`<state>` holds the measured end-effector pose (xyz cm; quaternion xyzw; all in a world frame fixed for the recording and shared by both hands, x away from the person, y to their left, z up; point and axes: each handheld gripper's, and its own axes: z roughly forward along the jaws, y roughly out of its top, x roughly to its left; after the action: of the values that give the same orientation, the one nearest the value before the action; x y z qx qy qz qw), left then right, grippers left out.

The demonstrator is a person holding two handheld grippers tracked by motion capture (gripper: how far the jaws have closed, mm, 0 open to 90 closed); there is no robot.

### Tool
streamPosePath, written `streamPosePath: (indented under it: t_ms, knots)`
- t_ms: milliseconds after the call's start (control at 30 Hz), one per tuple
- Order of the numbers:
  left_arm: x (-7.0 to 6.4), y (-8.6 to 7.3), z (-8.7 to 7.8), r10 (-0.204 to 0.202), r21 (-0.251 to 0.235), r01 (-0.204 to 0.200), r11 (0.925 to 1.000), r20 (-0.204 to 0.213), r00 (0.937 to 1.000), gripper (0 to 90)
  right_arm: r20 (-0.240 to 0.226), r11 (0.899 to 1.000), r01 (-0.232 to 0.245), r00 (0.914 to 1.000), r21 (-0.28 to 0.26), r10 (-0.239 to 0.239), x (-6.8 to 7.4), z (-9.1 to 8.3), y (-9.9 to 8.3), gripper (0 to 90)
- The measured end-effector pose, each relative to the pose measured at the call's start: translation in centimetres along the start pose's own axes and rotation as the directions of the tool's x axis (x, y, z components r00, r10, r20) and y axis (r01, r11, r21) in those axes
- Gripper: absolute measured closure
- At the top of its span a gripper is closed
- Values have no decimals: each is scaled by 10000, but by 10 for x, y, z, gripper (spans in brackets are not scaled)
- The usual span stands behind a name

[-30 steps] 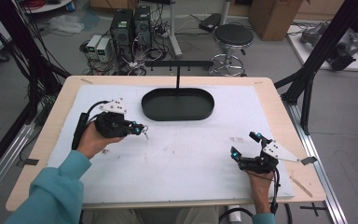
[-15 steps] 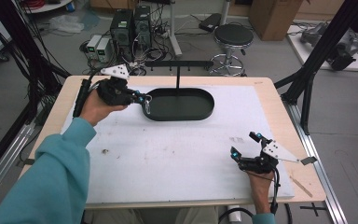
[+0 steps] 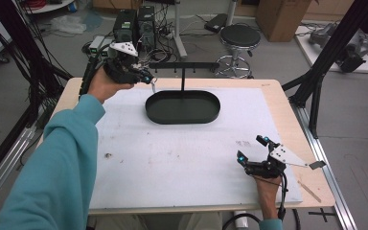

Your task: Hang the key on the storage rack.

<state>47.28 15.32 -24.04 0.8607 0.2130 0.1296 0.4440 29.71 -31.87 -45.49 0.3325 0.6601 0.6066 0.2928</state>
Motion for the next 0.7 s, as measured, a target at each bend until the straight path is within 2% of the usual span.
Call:
streamPosePath:
  t_ms: [267, 333, 433, 700]
  knots:
    - [14, 13, 10, -44, 118, 46, 9999, -180, 9998, 888, 18, 10000, -2, 10000, 16, 2, 0, 0, 0, 13]
    - [18, 13, 14, -153, 70, 154, 9999, -187, 9997, 888, 19, 10000, -9, 10000, 12, 9, 0, 0, 0, 13]
    - [22, 10, 22, -194, 287, 202, 9994, -274, 9994, 887, 10, 10000, 69, 10000, 5, -69, 0, 0, 0, 13]
    - [33, 5, 35, -499, 241, 511, 9984, -467, 9977, 888, -1, 10000, -14, 10000, -3, 14, 0, 0, 0, 13]
